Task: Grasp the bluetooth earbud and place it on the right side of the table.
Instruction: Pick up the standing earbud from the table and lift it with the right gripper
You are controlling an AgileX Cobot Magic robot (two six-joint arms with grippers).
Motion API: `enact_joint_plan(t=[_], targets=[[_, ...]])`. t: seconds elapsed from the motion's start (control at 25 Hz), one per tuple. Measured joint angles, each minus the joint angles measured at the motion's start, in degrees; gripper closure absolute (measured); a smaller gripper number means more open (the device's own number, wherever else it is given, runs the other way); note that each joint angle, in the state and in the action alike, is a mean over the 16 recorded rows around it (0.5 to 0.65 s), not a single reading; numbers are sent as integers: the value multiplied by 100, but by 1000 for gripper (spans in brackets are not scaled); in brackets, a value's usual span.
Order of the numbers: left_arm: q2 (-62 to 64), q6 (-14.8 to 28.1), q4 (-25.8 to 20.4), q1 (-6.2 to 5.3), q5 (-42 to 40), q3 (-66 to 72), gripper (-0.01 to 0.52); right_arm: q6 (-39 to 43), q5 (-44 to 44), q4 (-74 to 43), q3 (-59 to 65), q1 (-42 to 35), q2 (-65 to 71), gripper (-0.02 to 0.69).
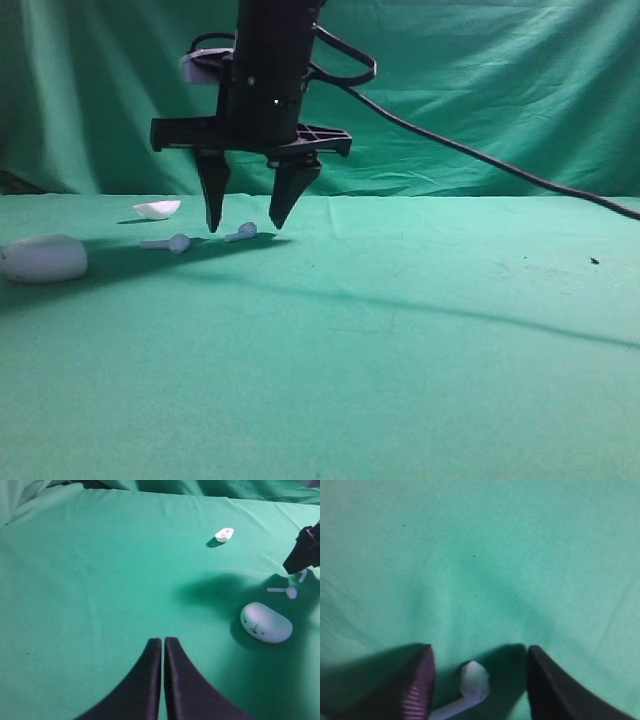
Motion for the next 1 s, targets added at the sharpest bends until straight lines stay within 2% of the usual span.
enact_joint_plan(t=[0.48, 1.0], targets=[[0, 0, 0, 0, 0, 0, 514, -6, 293, -121, -48, 4, -37, 557], [0, 0, 0, 0, 0, 0, 514, -79, 1113, -500, -33, -27, -948, 573]])
